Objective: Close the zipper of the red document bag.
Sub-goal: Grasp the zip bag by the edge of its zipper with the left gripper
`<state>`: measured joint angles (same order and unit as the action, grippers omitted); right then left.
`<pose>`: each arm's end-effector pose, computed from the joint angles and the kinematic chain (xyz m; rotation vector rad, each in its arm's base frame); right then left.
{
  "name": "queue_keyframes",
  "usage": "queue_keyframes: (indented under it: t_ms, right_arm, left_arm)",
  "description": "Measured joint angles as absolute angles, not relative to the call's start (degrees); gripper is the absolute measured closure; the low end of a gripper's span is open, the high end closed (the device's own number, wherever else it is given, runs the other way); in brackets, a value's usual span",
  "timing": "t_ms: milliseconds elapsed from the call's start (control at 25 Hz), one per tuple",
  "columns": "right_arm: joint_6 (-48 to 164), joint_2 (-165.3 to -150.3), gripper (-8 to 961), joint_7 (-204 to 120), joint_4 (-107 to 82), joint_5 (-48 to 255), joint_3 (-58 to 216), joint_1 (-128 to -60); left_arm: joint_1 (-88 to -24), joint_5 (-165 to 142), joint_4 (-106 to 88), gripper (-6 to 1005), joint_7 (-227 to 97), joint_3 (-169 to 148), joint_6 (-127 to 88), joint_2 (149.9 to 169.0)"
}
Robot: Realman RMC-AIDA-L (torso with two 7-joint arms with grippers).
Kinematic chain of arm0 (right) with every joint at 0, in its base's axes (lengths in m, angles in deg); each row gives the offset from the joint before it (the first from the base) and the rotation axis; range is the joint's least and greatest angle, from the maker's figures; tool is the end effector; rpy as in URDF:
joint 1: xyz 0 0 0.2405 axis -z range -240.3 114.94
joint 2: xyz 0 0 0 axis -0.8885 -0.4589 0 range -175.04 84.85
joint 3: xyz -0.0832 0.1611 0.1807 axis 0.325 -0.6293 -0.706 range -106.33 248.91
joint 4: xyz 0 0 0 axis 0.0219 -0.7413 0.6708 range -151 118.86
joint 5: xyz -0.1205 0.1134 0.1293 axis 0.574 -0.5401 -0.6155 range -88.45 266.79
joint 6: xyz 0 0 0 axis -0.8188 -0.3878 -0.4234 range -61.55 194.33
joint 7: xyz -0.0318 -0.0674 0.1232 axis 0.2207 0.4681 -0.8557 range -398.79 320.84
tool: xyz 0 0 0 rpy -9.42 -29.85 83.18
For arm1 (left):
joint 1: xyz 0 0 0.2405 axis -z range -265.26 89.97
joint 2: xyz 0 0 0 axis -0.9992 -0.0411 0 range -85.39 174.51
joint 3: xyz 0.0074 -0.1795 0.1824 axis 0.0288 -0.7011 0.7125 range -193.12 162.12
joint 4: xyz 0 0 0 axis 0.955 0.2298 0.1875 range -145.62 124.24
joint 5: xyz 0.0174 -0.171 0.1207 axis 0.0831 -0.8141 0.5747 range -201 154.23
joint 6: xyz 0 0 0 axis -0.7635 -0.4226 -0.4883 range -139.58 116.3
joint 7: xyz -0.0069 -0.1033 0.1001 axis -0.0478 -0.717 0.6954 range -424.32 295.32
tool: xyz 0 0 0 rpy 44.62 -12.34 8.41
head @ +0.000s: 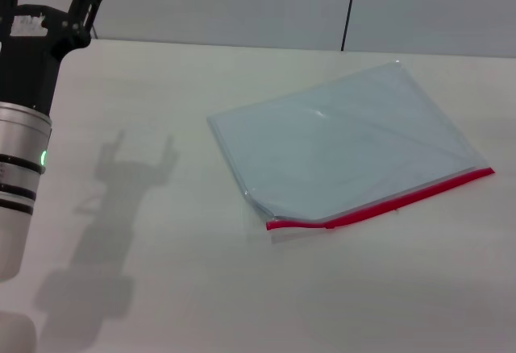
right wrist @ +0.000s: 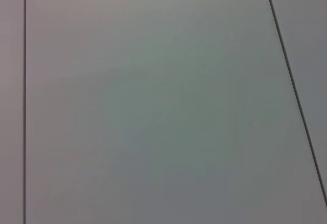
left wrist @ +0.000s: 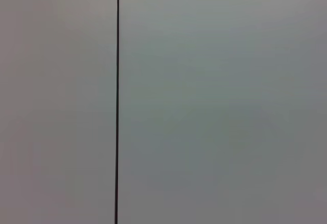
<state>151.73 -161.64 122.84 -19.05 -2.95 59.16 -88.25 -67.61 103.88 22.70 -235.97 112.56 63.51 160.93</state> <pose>0.3341 0.3167 0.0485 -1.3907 0.4298 0.9263 -0.2543 0.3384 0.0200 -1.3577 -0.2793 -0.9324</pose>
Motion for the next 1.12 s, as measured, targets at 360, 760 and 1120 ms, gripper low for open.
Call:
queue_keyframes:
  t_ms: [360, 760, 1120]
  right_arm:
    - [151.7, -161.64, 76, 122.8, -19.0, -2.8, 59.2, -88.3]
    - [151.7, -161.60, 76, 122.8, -18.9, -2.9, 59.2, -88.1]
    - [151.7, -161.54, 76, 122.8, -18.8, -2.9, 59.2, -88.1]
  left_arm:
    - [-67.6, 103.9, 22.7, 199, -236.0, 112.6, 63.5, 160.93]
    - [-65.8, 103.8, 24.6, 201, -236.0, 118.1, 58.3, 159.95]
    - [-64.7, 104.8, 41.5, 209, -236.0, 128.2, 44.3, 149.09]
